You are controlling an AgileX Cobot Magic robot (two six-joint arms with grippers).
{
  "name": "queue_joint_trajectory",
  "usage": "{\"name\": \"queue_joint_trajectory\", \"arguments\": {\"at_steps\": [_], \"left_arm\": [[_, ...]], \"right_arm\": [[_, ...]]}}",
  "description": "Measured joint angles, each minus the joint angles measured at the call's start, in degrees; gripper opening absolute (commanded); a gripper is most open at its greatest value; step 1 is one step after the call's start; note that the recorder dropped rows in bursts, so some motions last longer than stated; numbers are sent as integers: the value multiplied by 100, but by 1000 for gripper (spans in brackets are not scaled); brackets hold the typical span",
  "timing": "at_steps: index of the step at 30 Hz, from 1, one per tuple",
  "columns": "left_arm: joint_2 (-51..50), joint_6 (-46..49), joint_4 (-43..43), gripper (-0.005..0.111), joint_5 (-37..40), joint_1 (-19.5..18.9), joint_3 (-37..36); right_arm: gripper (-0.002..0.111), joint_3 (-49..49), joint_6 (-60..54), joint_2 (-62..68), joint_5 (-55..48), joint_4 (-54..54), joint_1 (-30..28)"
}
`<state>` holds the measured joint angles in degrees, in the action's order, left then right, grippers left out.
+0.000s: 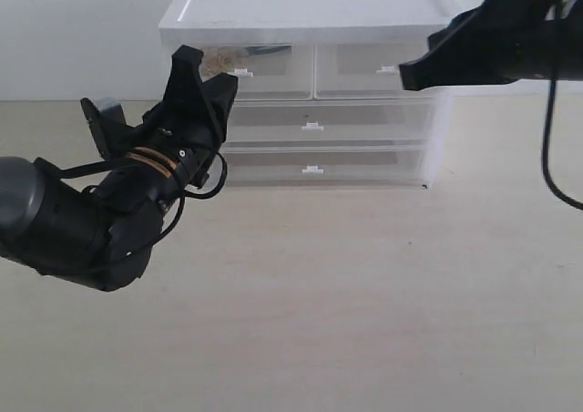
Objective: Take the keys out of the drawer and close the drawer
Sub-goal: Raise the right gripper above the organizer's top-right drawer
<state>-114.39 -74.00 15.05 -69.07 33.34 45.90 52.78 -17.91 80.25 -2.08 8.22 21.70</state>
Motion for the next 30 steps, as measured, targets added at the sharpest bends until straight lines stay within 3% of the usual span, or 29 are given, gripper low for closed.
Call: {"name": "queue_joint_trajectory", "arguments": {"at_steps": [10,30], "left_arm": [[-237,-223,-363,4,-26,0,0],[-237,-38,-465,4,-26,0,0]], "right_arm": [[0,660,-129,1183,41,0,57],[0,706,-583,1711,1274,0,224]]}}
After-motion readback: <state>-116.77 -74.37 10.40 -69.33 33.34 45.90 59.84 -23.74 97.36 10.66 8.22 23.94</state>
